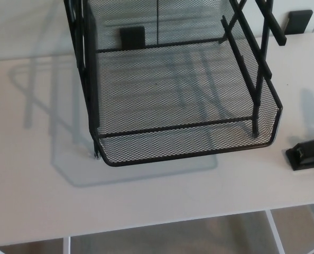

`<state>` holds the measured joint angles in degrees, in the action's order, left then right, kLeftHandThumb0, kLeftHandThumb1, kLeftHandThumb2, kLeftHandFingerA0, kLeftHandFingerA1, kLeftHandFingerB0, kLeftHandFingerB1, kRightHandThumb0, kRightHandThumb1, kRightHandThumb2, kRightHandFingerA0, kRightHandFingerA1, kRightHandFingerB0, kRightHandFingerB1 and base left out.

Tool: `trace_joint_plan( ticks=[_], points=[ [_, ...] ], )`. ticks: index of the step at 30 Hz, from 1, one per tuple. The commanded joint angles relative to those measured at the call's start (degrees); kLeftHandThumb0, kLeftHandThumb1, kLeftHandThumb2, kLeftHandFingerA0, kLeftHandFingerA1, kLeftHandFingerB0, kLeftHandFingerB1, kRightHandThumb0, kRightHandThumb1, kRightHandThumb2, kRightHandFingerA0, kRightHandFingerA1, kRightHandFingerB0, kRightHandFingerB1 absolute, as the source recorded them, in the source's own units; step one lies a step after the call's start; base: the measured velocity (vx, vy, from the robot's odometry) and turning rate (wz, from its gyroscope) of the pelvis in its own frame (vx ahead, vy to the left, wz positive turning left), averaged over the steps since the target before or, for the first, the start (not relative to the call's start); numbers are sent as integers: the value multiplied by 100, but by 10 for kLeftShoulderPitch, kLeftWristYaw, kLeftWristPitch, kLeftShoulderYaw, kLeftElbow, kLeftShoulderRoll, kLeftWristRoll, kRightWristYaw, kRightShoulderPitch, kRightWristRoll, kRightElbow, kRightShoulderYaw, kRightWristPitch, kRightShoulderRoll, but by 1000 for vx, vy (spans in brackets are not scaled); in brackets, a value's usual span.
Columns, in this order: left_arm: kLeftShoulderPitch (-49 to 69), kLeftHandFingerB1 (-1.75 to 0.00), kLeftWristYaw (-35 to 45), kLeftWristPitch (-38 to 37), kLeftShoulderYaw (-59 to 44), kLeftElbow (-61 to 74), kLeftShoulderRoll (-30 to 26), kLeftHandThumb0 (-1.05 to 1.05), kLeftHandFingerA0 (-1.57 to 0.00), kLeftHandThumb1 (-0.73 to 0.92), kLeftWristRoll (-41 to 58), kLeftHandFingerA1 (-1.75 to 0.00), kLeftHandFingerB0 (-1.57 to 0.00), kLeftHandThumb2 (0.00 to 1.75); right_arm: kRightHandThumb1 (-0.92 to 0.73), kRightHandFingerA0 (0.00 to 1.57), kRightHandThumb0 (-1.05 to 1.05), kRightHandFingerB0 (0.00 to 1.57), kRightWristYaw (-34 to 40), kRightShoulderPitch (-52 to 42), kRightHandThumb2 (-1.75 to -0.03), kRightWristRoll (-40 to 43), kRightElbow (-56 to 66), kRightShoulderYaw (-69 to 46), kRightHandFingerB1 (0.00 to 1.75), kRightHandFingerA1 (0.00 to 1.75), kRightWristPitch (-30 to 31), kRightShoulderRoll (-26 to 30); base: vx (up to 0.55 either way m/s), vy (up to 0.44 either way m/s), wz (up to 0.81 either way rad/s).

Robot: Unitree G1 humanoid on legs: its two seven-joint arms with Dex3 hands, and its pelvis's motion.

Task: The robot walks towards a desk on which a file tray is kept in the middle and a stapler is kept to its right. The robot lifts the stapler using its right hand and places it on the file tray.

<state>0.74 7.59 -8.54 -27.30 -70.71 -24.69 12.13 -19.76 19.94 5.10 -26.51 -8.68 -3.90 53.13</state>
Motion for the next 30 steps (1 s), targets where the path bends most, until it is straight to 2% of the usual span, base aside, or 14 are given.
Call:
trace_joint_plan(
  ticks=[1, 2, 3, 6, 8, 11, 12, 13, 16, 17, 22, 23, 28, 30],
  points=[
    [-3, -110, 7, -1, 3, -1, -2, -105, -38, 77, 4, -166, 0, 102, -42, 0, -72, 0, -110, -7, -76, -120, 53, 122, 7, 0, 8, 53, 0, 0, 0],
    [0, -114, 8, -4, 6, 2, -3, -105, -38, 81, 1, -167, 0, 100, -41, 0, -70, 0, -117, -3, -75, -129, 57, 141, 7, 0, 19, 54, 0, 0, 0],
    [1, -89, 9, -2, 4, 5, -2, -105, -74, 52, 4, -141, -15, 134, -43, 0, -72, 0, -121, 1, -76, -141, 59, 155, 5, 0, 22, 56, 0, 0, 0],
    [3, -88, 7, -3, 6, 7, -2, -105, -73, 53, 2, -140, -15, 136, -40, 0, -68, 0, -128, 3, -73, -155, 69, 185, 7, 0, 37, 57, 0, 0, 0],
    [5, -83, 11, -3, 6, 8, -3, -105, -53, 52, 4, -127, -10, 136, -39, 0, -66, 2, -130, 10, -72, -182, 64, 219, 8, 1, 41, 48, 0, 0, 0],
    [4, -81, 12, 0, 1, 6, -2, -105, -56, 52, 9, -129, -7, 136, -36, 0, -59, 0, -132, 18, -76, -202, 51, 245, 18, 15, 29, 45, 0, 0, 0],
    [4, -80, 10, -1, 4, 6, -2, -105, -51, 52, 6, -125, -6, 136, -45, 0, -56, 2, -132, 20, -55, -212, 49, 256, 18, 24, 28, 43, 0, 0, 0],
    [4, -84, 9, -2, 5, 7, -2, -105, -63, 52, 5, -134, -11, 136, -42, 0, -55, 0, -131, 22, -60, -219, 47, 264, 17, 24, 25, 42, 0, 0, 0],
    [5, -81, 9, -9, 10, 5, -3, -105, -62, 53, -1, -133, -8, 136, -43, 0, -57, 1, -119, 26, -56, -247, 37, 289, 23, 27, 10, 36, 0, 0, 0],
    [5, -81, 14, -11, 8, 1, -3, -105, -55, 49, 2, -129, -7, 134, -33, 0, -54, 0, -117, 26, -76, -252, 40, 294, 25, 22, 12, 35, 0, 0, 0],
    [4, -82, 9, -3, 6, 1, -2, -105, -59, 51, 6, -131, -8, 134, -33, 0, -56, 0, -105, 34, -77, -262, 43, 309, 27, 23, 14, 14, 0, 0, 0],
    [5, -83, 7, -2, 6, 3, -2, -105, -66, 51, 6, -136, -10, 135, -33, 2, -56, 4, -96, 35, -76, -268, 41, 312, 26, 22, 6, 11, 0, 0, 0],
    [5, -81, 5, -5, 12, 3, -3, -105, -64, 56, 2, -134, -9, 138, -35, 3, -60, 5, -93, 42, -77, -286, 39, 320, 25, 19, -3, -5, 0, 0, 0],
    [7, -80, 11, -7, 12, 0, -4, -105, -58, 53, 3, -130, -8, 136, -35, 1, -59, 0, -74, 43, -78, -308, 37, 325, 28, 26, -10, -13, 0, 0, 0]
  ],
)
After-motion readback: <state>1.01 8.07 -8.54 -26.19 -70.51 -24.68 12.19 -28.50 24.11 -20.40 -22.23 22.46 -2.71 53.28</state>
